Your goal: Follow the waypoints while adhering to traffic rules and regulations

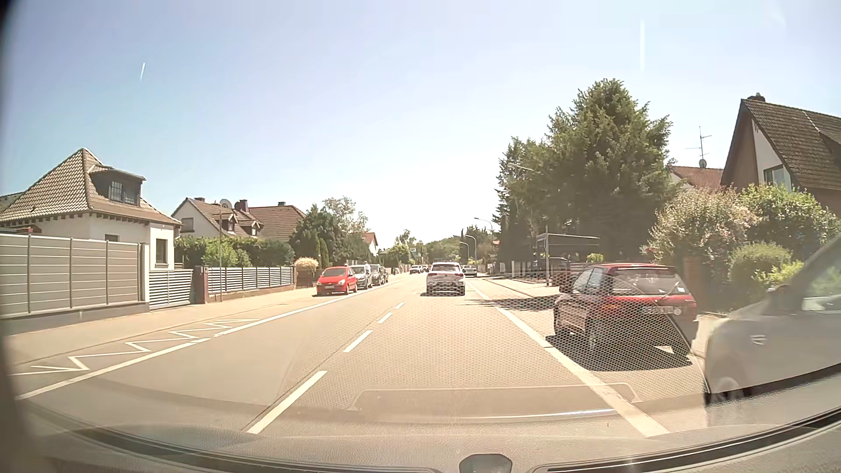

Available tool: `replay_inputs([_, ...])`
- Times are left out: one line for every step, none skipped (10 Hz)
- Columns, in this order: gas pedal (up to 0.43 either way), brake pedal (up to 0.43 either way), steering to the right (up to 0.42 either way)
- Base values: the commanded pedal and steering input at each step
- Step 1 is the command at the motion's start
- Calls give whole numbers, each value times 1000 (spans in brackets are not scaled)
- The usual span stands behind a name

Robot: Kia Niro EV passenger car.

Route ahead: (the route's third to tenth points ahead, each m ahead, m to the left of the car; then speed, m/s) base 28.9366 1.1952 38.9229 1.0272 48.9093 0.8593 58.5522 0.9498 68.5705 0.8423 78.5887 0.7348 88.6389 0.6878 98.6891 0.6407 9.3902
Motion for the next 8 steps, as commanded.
replay_inputs([59,30,2])
replay_inputs([59,30,0])
replay_inputs([59,30,-1])
replay_inputs([59,30,-1])
replay_inputs([67,30,-1])
replay_inputs([87,30,-2])
replay_inputs([87,30,-3])
replay_inputs([87,30,-3])
